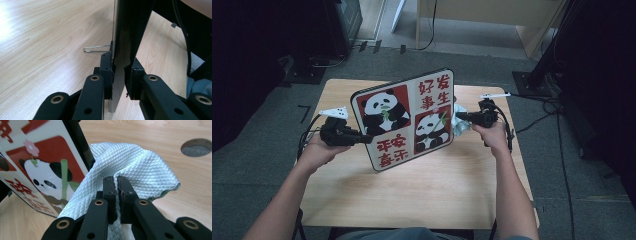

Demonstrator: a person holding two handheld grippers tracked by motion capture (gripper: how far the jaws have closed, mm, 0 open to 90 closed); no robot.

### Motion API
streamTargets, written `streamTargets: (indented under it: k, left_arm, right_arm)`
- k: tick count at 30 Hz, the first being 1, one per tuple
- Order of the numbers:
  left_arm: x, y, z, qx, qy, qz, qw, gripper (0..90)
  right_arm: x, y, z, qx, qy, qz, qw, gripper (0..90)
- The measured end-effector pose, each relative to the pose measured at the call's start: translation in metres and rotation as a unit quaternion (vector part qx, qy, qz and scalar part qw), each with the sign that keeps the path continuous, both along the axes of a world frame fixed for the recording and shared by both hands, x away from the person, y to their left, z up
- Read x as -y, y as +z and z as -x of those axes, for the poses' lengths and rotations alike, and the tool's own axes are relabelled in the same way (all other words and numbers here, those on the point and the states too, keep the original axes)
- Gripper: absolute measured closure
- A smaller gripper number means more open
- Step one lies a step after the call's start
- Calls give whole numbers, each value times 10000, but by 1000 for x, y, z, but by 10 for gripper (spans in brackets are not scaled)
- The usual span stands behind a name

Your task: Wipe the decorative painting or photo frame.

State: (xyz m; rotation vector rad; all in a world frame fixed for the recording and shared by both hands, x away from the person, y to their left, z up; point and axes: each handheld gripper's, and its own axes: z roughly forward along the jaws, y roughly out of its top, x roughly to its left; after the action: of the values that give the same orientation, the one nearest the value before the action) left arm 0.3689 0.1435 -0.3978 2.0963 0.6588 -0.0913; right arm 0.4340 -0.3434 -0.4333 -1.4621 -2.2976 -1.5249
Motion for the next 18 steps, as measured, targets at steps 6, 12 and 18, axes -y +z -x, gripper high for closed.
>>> streamTargets:
  k: [6,12,18]
  left_arm:
    - [0,0,0,0,-6,-3,10000,793]
    - [0,0,0,-3,-9,-5,10000,793]
    - [0,0,0,-6,-13,-4,10000,792]
  right_arm:
    - [0,-8,4,15,-38,49,10000,861]
    - [0,-18,8,-68,-74,125,9999,861]
    - [0,-27,11,-179,-149,161,9996,861]
